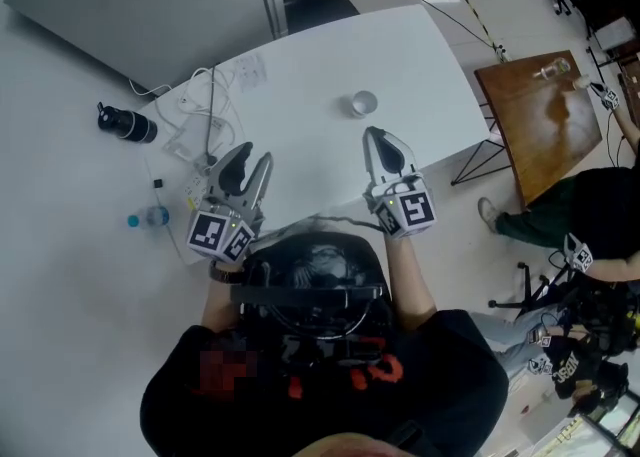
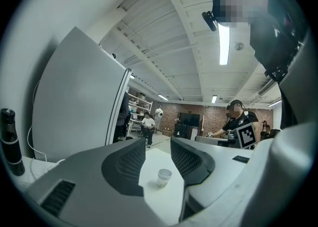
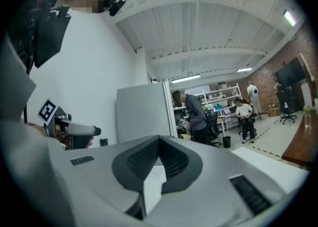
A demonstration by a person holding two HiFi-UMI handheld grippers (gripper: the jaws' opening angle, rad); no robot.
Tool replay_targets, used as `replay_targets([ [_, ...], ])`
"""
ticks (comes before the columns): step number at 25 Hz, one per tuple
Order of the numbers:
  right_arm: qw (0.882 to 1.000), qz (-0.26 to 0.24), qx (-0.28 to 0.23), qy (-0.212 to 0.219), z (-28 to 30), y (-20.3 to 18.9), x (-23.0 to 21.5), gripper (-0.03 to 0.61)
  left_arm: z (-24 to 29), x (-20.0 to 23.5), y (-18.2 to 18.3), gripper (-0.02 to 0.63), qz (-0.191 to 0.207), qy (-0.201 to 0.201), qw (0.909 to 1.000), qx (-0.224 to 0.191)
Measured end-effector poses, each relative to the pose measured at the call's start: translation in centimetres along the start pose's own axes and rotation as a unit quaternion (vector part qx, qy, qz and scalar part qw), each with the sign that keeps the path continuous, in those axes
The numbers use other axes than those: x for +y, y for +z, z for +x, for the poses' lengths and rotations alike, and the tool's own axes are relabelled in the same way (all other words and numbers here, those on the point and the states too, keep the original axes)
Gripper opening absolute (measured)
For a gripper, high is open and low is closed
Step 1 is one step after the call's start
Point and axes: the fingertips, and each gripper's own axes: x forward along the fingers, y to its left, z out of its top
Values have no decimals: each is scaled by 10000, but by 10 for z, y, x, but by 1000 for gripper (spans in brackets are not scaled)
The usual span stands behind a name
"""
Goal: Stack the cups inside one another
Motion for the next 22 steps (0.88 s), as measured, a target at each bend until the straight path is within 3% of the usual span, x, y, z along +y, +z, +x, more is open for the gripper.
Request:
replay_targets([
  [10, 9991, -155, -332, 204, -16, 43, 13, 5, -17, 17, 6, 164, 7, 150, 9999, -13],
  [22, 9996, -195, -143, 137, -8, 29, 20, 3, -20, 21, 3, 164, -27, 72, 10000, -26],
])
